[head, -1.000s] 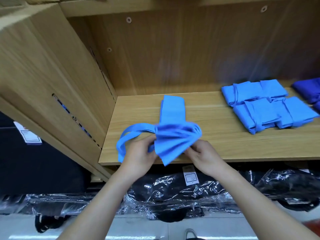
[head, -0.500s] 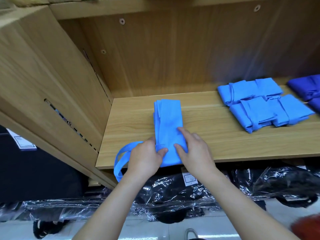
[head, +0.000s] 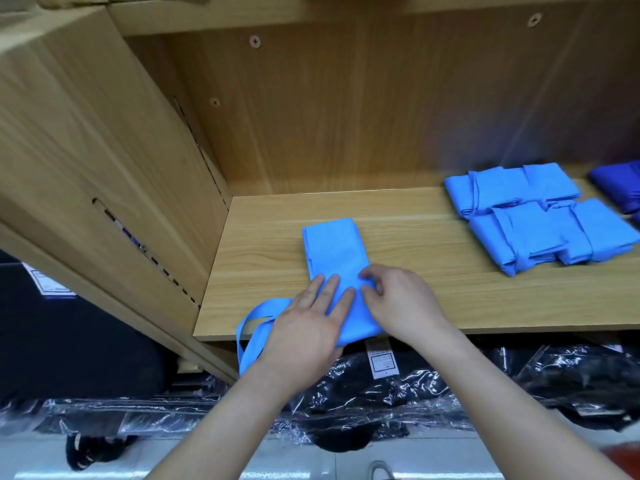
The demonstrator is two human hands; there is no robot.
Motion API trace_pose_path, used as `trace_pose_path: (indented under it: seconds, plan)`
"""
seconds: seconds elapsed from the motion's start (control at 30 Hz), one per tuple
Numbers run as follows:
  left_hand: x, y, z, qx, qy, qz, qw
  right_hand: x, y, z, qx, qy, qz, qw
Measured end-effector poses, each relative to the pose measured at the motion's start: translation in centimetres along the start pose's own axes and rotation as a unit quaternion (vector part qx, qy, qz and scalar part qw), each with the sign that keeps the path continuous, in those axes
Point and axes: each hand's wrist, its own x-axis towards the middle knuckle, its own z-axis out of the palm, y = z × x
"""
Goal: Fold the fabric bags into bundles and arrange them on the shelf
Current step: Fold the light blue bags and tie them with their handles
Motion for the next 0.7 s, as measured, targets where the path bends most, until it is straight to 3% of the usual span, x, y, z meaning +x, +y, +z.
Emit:
trace_pose_path:
  seconds: [0.07,0.2,0.4,0.47,0.6,0.7]
  plan:
    - [0.1,0.1,0.0,-0.009,0.008,0.010,1.000,1.0,0.2,-0.5,0.007,0.009,0.010,1.000]
    - [0.0,0.4,0.4,-0.015,0.020,0.034,0.999,4.9,-0.6,-1.2,0.115,-0.047,0.019,0.992]
    - [-0.1,1.1,-0.6,-0.035,-0.043,0.033,0.998,8.4,-1.1,-0.6,0.145,-0.079,0.042,0.985]
    - [0.0,0.8,-1.1,-0.062,-0.058,0.037,0.996,8.6,-0.3,-0.6,0.215,-0.078,0.046,0.972]
    - [0.5,-0.5,-1.7,-0.245,-0.039,0.000,0.969,8.1,0.5,-1.0,0.341,-0.104,0.044,0.933]
    - [1.6,-1.9,-2.6,-0.420,-0.034,-0.070,0.904,7.4,0.3,-1.4,0.387,-0.116,0.052,0.913]
